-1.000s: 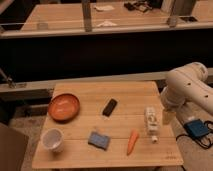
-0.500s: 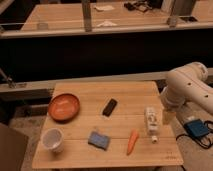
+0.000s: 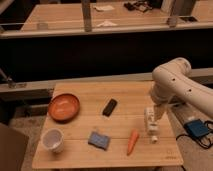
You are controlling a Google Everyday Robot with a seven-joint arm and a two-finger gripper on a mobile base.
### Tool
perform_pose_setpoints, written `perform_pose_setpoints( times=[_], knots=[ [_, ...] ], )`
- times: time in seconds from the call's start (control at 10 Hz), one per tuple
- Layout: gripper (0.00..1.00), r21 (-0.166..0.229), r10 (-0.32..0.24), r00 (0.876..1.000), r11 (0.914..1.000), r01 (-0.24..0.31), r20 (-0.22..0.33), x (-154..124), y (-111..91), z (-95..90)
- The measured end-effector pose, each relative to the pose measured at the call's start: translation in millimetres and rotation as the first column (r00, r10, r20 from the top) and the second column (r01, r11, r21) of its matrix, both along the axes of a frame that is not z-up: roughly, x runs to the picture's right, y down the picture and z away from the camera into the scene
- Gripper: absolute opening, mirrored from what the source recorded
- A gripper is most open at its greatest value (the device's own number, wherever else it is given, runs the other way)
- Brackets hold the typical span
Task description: Place the eraser on the white sponge
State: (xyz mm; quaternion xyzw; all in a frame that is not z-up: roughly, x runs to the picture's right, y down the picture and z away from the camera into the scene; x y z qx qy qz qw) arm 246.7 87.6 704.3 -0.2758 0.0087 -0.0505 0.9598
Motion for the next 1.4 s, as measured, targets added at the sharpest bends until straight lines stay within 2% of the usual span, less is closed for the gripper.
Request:
perform_pose_setpoints(
  times=[0.2,0.6,0.8,1.2,1.4],
  knots=[
    [0.80,0.008,-0.024,0.999,0.9997,0.024,0.028,-3.2,-3.8,5.8],
    [0.80,0.015,-0.080,0.994,0.9968,0.079,0.080,-33.6,-12.4,18.6],
    [0.80,0.017,-0.100,0.990,0.9950,0.099,0.099,-36.7,-13.3,25.0],
    [0.80,0.023,-0.150,0.978,0.9887,0.148,0.142,-57.7,-16.7,40.2],
    [0.80,0.023,-0.186,0.968,0.9824,0.185,0.166,-63.5,-16.7,51.5]
  ],
)
